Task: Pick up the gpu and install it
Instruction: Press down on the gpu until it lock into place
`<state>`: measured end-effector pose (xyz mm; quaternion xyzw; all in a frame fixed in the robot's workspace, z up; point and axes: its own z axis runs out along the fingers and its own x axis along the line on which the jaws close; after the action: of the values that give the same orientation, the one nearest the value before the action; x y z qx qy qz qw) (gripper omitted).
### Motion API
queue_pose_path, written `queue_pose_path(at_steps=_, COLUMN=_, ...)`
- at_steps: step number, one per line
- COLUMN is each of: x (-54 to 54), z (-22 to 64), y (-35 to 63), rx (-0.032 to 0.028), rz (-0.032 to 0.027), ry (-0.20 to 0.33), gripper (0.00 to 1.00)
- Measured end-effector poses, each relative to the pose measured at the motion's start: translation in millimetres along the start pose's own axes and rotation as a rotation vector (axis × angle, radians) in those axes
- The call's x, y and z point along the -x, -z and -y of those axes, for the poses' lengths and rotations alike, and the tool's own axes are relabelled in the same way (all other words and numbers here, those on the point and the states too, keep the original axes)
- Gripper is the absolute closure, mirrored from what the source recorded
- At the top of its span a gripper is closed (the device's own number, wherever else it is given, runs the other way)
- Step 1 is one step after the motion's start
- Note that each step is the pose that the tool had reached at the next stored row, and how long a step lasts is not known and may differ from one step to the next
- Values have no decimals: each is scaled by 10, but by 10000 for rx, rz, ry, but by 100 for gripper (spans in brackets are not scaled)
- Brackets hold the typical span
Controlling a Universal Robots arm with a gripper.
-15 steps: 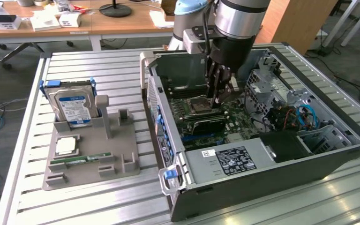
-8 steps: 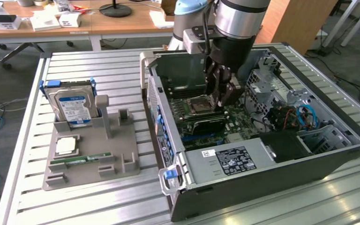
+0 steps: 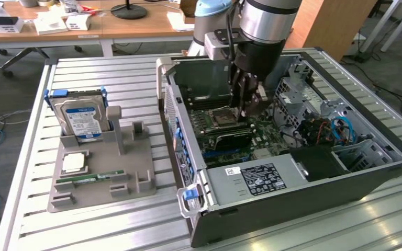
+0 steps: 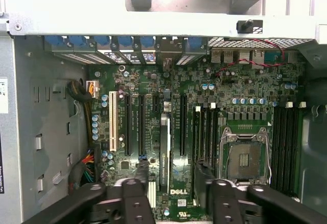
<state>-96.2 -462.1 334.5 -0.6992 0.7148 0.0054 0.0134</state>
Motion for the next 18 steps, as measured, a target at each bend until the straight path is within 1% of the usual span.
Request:
queue_pose_path(at_steps=3, x=0, z=0, y=0, rx=0, rz=0, ry=0, gripper=62)
queue_pose_path(at_steps=4, x=0, z=0, y=0, rx=0, rz=0, ry=0, gripper=62)
queue_pose_path(at_steps=7, x=0, z=0, y=0, rx=0, rz=0, ry=0, gripper=79)
queue_pose_path(at_steps=9, x=0, z=0, y=0, rx=0, rz=0, ry=0, gripper=79)
queue_pose_path(at_steps=11, x=0, z=0, y=0, rx=0, rz=0, ry=0, gripper=89)
queue_pose_path(at_steps=18, x=0, z=-2, y=0, rx=-1, rz=0, ry=0, gripper=89)
